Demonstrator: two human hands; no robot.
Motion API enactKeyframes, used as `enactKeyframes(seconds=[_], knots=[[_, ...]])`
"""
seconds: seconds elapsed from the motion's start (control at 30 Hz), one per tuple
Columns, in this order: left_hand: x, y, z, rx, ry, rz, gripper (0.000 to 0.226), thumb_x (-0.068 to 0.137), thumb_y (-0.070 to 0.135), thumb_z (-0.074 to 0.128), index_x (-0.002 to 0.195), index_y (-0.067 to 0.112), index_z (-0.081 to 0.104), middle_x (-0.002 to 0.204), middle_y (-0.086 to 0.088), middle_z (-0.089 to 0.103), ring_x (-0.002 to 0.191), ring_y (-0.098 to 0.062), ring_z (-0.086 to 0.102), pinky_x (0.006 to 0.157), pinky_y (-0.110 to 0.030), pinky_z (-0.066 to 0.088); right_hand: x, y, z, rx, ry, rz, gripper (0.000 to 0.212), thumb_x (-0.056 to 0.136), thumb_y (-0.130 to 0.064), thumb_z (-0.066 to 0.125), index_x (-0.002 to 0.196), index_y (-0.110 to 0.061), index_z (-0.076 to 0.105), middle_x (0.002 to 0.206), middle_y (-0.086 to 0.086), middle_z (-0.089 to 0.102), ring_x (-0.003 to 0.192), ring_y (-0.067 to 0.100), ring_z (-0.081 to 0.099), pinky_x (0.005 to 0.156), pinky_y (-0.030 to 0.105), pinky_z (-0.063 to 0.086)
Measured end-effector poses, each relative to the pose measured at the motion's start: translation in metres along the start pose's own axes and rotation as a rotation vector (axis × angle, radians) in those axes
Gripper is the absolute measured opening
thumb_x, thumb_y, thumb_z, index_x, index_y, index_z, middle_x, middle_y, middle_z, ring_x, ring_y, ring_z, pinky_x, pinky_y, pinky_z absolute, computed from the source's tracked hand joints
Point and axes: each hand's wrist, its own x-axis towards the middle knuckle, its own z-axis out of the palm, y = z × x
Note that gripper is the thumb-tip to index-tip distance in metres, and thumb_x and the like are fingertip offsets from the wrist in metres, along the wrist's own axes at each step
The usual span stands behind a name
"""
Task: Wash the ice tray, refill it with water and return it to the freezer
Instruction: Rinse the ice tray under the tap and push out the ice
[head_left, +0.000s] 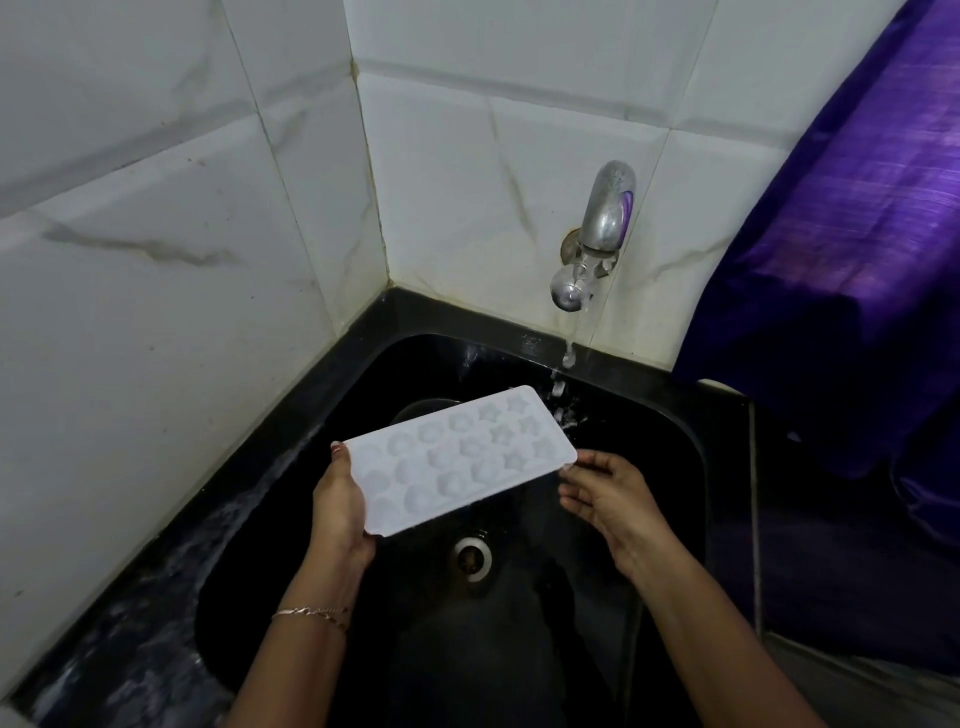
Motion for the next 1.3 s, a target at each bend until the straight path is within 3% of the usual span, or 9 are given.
enactKeyframes(seconds=[0.27,0.5,1.3], knots=[[0.01,-0.002,0.008,0.007,-0.004,-0.003,0.051,0.1,0.053,0.035,0.119,0.013,0.061,0.107,-0.01,0.07,0.09,-0.03,0.069,0.069,-0.04,0.056,0.01,-0.002,-0.005,0.033,0.013,-0.011,0.022,0.087,-0.007,0.068,0.107,-0.008,0.061,0.094,0.012,0.068,0.076,0.016,0.064,0.064,0.026,0.054],[0.011,-0.001,0.012,0.008,-0.025,-0.011,0.052,0.1,0.054,0.033,0.121,0.014,0.06,0.108,-0.01,0.07,0.089,-0.029,0.069,0.061,-0.036,0.055,0.009,-0.005,-0.007,0.047,0.015,-0.02,0.019,0.086,-0.006,0.068,0.104,-0.009,0.062,0.093,0.012,0.068,0.077,0.017,0.064,0.066,0.028,0.053],[0.022,-0.001,0.048,0.017,-0.091,-0.01,0.051,0.098,0.054,0.036,0.119,0.015,0.062,0.109,-0.009,0.071,0.092,-0.031,0.07,0.071,-0.044,0.058,0.01,-0.027,-0.029,0.107,0.072,-0.034,0.024,0.089,-0.006,0.064,0.112,-0.003,0.06,0.089,0.009,0.068,0.07,0.013,0.063,0.06,0.022,0.054]])
